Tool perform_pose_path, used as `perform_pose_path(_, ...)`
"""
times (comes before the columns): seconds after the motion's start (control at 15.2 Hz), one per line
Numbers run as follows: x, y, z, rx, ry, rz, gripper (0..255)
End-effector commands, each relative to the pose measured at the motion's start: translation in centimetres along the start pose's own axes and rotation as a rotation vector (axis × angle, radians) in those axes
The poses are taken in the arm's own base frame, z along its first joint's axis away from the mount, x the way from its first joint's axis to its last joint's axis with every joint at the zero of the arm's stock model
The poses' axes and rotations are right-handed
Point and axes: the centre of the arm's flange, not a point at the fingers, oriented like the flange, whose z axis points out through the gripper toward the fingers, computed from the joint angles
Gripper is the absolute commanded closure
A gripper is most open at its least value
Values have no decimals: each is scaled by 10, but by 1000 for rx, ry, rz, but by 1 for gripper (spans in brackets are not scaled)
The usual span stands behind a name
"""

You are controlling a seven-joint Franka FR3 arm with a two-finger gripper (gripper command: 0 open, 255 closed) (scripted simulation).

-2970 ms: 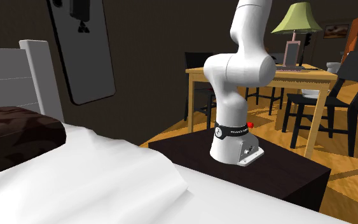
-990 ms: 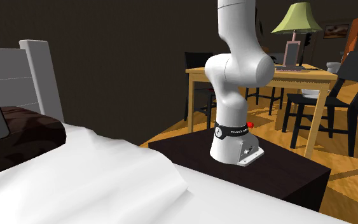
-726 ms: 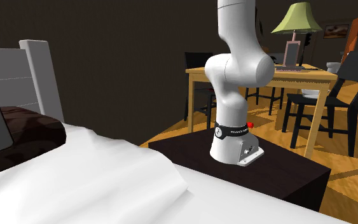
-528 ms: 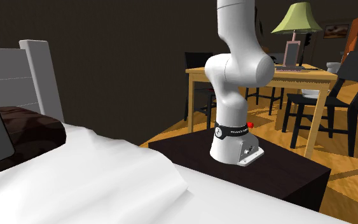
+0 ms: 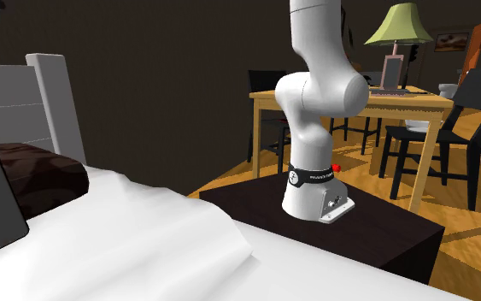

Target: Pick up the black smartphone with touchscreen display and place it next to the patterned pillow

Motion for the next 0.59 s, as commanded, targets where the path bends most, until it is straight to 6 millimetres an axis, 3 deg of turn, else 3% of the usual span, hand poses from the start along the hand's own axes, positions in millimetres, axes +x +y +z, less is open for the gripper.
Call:
perform_pose_path(0.0, -3, 1, 9, 0, 1, 0, 255)
perform_pose_path(0.53, -11, 1, 50, 0, 1, 0, 255)
